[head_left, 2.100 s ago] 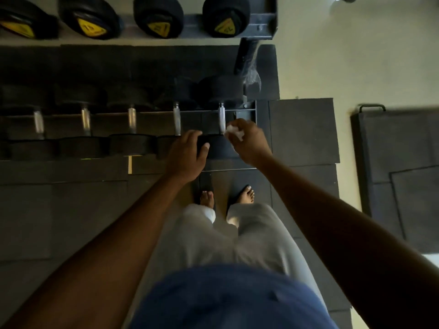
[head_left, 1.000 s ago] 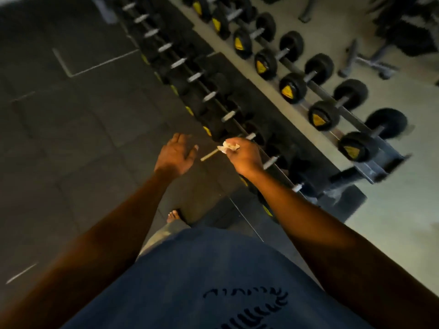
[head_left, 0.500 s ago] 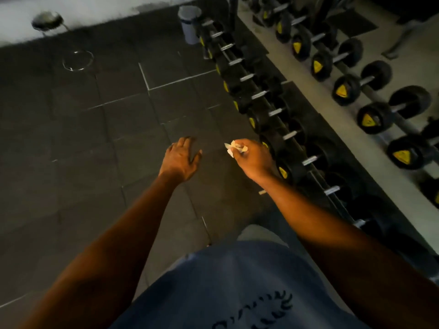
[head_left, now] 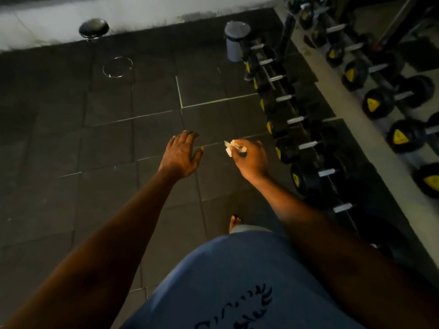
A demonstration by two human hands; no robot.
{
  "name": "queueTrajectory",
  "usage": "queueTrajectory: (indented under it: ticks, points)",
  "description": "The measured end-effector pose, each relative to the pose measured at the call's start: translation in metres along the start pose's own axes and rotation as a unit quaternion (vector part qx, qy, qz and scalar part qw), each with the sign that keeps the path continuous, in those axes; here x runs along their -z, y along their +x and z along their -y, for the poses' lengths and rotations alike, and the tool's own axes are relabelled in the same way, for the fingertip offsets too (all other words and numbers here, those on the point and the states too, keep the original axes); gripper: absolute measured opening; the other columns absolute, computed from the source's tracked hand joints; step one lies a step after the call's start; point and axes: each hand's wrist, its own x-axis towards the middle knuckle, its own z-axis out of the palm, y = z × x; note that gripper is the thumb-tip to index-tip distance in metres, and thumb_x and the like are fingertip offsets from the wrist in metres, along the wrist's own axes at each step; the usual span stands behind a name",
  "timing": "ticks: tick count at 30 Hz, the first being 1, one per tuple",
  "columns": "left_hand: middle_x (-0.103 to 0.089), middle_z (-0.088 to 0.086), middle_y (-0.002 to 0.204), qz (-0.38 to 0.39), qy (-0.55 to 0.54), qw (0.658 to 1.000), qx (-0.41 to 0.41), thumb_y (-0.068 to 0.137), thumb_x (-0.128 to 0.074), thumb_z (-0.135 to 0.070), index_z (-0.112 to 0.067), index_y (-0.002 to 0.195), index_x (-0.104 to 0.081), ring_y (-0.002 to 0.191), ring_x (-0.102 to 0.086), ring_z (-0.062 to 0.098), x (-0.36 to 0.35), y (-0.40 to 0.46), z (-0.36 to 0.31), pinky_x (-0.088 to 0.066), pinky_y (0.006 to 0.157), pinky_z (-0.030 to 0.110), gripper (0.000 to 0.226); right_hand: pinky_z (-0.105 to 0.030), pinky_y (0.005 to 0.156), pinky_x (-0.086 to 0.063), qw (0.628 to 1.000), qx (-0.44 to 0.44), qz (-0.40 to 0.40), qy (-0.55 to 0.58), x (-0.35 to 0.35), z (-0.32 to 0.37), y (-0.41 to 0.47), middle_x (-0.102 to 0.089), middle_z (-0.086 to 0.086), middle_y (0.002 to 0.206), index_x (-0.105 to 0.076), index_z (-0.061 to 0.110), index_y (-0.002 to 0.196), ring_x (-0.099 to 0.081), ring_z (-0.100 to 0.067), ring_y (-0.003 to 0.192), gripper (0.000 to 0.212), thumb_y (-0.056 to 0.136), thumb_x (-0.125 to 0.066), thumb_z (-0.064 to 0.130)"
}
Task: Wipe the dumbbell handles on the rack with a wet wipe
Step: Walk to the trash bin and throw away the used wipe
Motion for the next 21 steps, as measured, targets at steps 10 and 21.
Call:
queueTrajectory:
  ticks: [10, 21]
  points:
    - [-0.037, 0.012, 0.169, -0.036, 0.000, 0.999, 0.031, 0.109, -0.043, -0.056, -0.018, 0.162, -0.038, 0.161, -0.024, 0.029, 0.044, 0.260, 0.095, -0.013, 0.134, 0.049, 0.065, -0.031, 0.083, -0.050, 0.999, 0.019, 0.022, -0.019, -0.080, 0.046, 0.292, -0.069, 0.001, 0.110, -0.069, 0.032, 0.118, -0.059, -0.016, 0.104, 0.034, 0.092, -0.066, 0.053]
    - [-0.035, 0.010, 0.170, -0.021, -0.009, 0.999, -0.045, 0.108, -0.045, -0.057, -0.020, 0.163, -0.037, 0.161, -0.025, 0.029, 0.108, 0.590, 0.235, -0.014, 0.134, 0.050, 0.066, -0.038, 0.081, -0.058, 0.996, 0.007, -0.065, -0.059, -0.179, 0.106, 0.581, -0.075, 0.009, 0.099, -0.073, 0.028, 0.111, -0.067, -0.011, 0.092, 0.037, 0.097, -0.053, 0.056]
